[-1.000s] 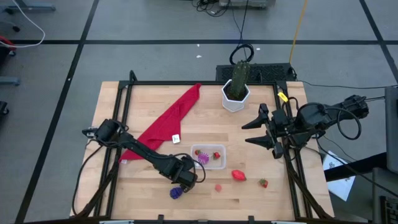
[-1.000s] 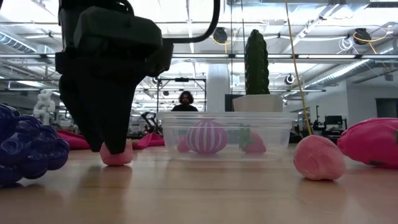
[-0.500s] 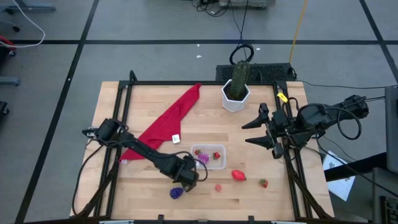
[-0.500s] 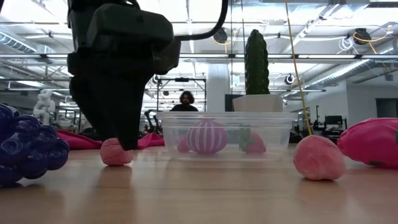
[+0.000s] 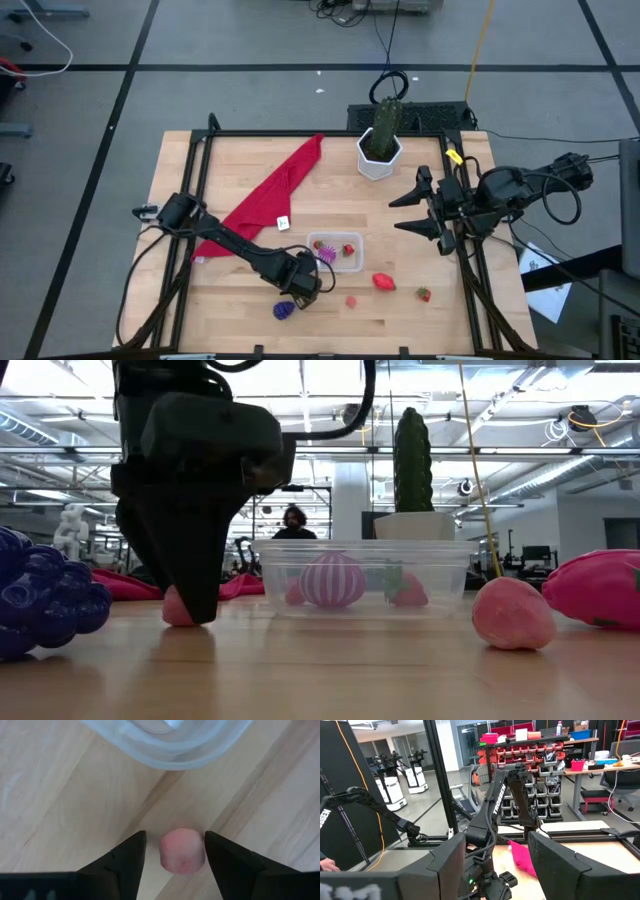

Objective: Pick and placing Produce into tupperware
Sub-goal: Put the left pink peach into the transparent bin

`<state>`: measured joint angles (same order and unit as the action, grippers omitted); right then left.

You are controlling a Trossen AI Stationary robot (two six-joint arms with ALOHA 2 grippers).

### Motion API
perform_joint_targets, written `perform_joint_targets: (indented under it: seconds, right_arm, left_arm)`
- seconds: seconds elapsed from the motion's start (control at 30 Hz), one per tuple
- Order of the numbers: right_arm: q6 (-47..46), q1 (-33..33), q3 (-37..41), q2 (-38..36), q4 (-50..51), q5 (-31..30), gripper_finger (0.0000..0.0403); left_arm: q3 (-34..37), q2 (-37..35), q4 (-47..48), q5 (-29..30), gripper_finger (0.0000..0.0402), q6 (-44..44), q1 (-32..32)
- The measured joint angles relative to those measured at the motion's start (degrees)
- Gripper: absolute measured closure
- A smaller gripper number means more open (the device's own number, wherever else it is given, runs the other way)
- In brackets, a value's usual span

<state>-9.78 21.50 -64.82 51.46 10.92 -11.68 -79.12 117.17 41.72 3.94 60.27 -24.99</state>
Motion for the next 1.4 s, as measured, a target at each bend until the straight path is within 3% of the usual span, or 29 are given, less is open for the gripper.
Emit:
perform_joint_targets:
  seconds: [0.17, 0.6, 0.83, 1.1, 1.4]
  right_arm:
    - [0.0, 0.0, 0.0, 0.0, -0.99, 0.0, 0.0195]
    - [0.0, 0.0, 0.0, 0.0, -2.82, 0.0, 0.0195]
    - [0.0, -0.02, 0.0, 0.0, -2.95, 0.0, 0.0195]
    - [0.0, -0.02, 0.0, 0.0, -2.97, 0.0, 0.0195]
    - [0.0, -0.02, 0.0, -0.02, -2.96, 0.0, 0.0195]
  left_arm:
    - [-0.09, 0.4, 0.15, -0.23, 0.0197, 0.24, 0.0]
    - [-0.05, -0.58, 1.03, -0.52, 0.028, 1.07, 0.02]
    - [0.1, -4.65, 1.41, -5.36, 0.0285, 2.93, 0.17]
    - [-0.3, -12.55, 4.58, -4.85, 0.0286, 4.62, 1.76]
    - [-11.95, -12.54, 7.01, -3.96, 0.0286, -7.8, 6.57]
